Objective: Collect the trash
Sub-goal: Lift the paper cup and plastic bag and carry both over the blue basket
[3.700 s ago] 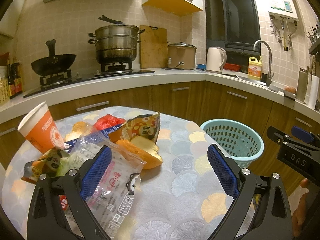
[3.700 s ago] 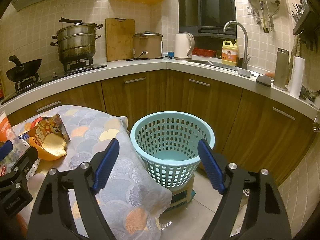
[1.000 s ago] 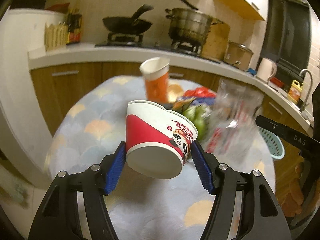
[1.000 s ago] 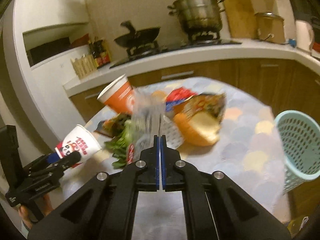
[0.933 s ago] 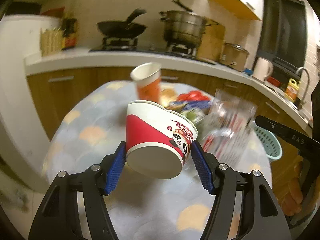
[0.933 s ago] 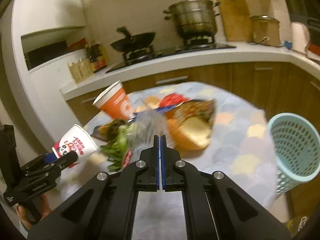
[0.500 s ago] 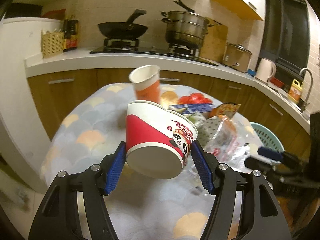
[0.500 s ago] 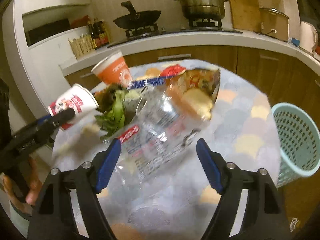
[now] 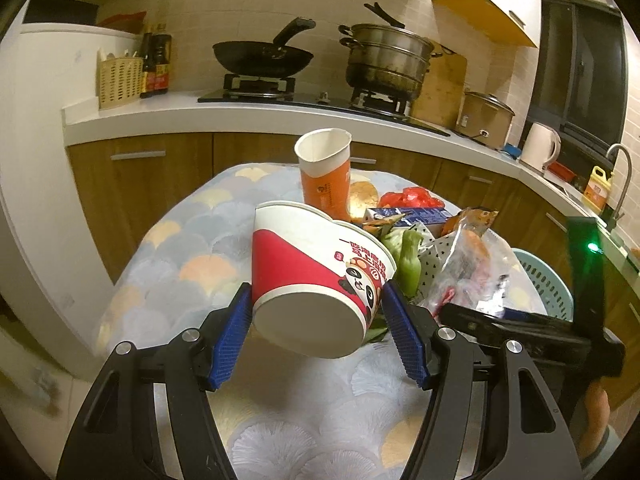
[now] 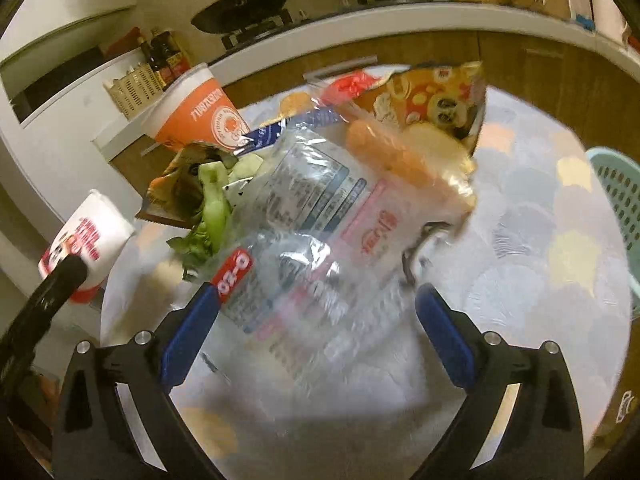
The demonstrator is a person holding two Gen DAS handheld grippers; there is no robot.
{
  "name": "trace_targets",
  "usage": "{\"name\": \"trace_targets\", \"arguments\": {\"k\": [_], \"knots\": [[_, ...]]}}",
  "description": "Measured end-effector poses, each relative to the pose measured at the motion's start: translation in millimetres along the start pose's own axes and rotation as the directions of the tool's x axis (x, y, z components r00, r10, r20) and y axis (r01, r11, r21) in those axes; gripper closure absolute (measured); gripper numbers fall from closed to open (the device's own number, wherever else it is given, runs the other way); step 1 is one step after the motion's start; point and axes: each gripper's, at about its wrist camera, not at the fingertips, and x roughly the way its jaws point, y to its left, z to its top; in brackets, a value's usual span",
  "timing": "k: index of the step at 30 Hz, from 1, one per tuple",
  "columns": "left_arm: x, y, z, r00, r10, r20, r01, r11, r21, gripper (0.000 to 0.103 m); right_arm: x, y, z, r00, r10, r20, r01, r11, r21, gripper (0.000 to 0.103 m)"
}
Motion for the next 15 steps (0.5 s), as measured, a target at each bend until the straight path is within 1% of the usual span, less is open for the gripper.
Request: {"name": "trace_targets", "arguments": {"k": [1, 2, 3, 4, 5, 6, 7, 8, 9, 12, 15], "knots": [[-0.4, -0.9, 0.1, 1.0, -0.002, 0.003, 0.002, 1.0, 0.004, 0.04, 1.9, -0.8, 0.3, 1.0, 0.016, -0.009, -0.015, 1.0, 0.013, 0.01], [-0.4, -1.4, 0.1, 1.0, -0.002, 0.003, 0.002, 1.0, 0.005, 0.04, 2.8, -0.2, 0.3, 1.0, 0.015, -0.011, -0.015, 1.0, 0.021, 0.018], [0.3, -1.9, 0.4, 1.0, -0.003, 0.002, 0.003, 1.0, 0.005, 0.04, 3.7, 1.1, -0.1, 1.0, 0.001, -0.01, -0.001, 1.0, 0.018, 0.037], [1.0, -2.1, 0.4, 1.0, -0.006, 0.0, 0.006, 1.0, 0.002, 0.04, 6.7, 4.9, -0.9, 1.0, -0.003, -0.023, 0.002, 1.0, -0.004, 0.049], [1.7, -2.3, 0.3, 1.0, -0.008, -0.003, 0.008, 1.0, 0.0, 0.04, 8.9, 7.4, -1.4, 0.999, 0.016, -0.036, -0.016, 1.0, -0.018, 0.072], [2.1, -2.9, 0.1, 1.0, -0.009, -0.004, 0.009, 1.0, 0.0, 0.04, 9.7, 9.9, -2.2, 0.999, 0.021, -0.042, -0.022, 0.999, -0.031, 0.078], [2.1, -3.7, -0.1, 1.0, -0.009, -0.004, 0.009, 1.0, 0.002, 0.04, 6.1, 12.8, -4.2, 1.0, -0.004, -0.025, 0.003, 0.999, -0.052, 0.084], [1.8, -4.3, -0.2, 1.0, -0.009, -0.003, 0.009, 1.0, 0.005, 0.04, 2.1, 14.3, -5.7, 1.0, -0.015, -0.012, 0.014, 0.998, -0.067, 0.095], [1.2, -5.4, -0.2, 1.0, -0.008, -0.003, 0.008, 1.0, 0.007, 0.04, -5.4, 15.0, -8.0, 1.0, -0.015, 0.004, 0.015, 0.997, -0.08, 0.099], [-0.6, -9.3, 0.8, 1.0, -0.02, 0.0, 0.02, 1.0, 0.011, 0.04, -28.9, 12.3, -13.0, 0.998, -0.024, 0.059, 0.03, 0.995, -0.098, 0.102], [0.1, -20.0, 3.6, 0.999, -0.039, 0.005, 0.039, 0.999, 0.027, 0.04, -53.1, 6.4, -13.3, 0.992, -0.034, 0.119, 0.047, 0.993, -0.108, 0.103]]}}
